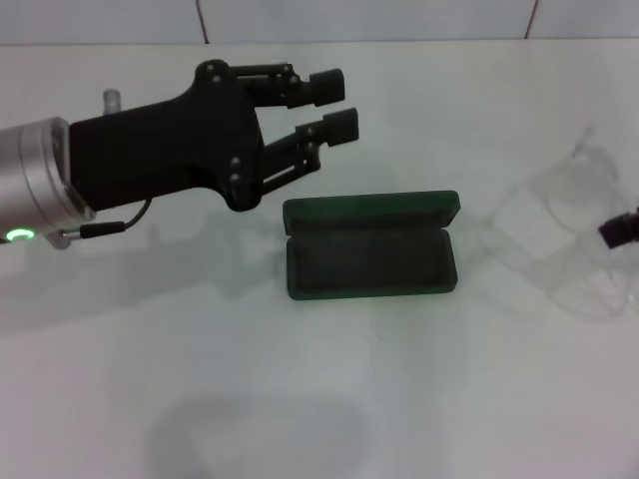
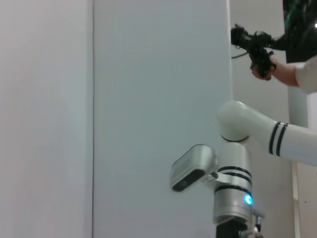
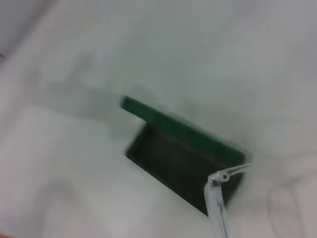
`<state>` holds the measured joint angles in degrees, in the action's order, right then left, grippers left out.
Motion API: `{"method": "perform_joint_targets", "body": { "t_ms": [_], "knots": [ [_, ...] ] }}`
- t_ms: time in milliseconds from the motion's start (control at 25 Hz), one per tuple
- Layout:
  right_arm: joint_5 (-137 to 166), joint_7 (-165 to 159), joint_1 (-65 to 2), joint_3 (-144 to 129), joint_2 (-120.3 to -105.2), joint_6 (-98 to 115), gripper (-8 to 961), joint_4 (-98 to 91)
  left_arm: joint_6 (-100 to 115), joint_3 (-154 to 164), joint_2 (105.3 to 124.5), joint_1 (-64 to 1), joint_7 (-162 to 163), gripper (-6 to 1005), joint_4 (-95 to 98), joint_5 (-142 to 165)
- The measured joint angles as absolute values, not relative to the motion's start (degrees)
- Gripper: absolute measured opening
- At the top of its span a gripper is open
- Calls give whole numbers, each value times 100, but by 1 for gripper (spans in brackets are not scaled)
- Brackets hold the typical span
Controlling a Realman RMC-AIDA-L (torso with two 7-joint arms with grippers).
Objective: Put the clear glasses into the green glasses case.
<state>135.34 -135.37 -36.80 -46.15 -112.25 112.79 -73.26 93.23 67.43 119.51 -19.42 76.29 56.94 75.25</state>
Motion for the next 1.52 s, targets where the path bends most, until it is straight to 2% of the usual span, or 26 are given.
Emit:
{"method": "perform_joint_targets", "body": {
  "t_ms": [120,360,560,760,960,1160,1520],
  "knots": [
    [13059,-13099,-3664,-3922,-11146,11783,114,-7352,9326,6700,11960,-1958,7650,325,5687,7386],
    [11587,-11855,-3306,-3162,-11095,12303,114,-7307,9324,6681,11957,-1960,7598,325,5527,6911],
    [10118,-10610,-2791,-3082,-11206,12295,113,-6914,9323,6671,11962,-1964,7488,325,5369,6614],
    [9558,-10074,-2604,-3088,-11314,12279,113,-6165,9391,6708,11962,-1964,7464,325,5259,6427],
    [9669,-9319,-2619,-3251,-11471,12107,113,-5456,9630,6699,11962,-1993,7405,325,5058,6337],
    [9622,-8217,-2692,-3811,-11561,11775,113,-4810,9883,6719,11961,-2037,7237,325,4882,6221],
    [8907,-6565,-3211,-5597,-11613,11217,113,-3474,10212,6774,11968,-2347,7221,324,4809,6209]
  ]
}}
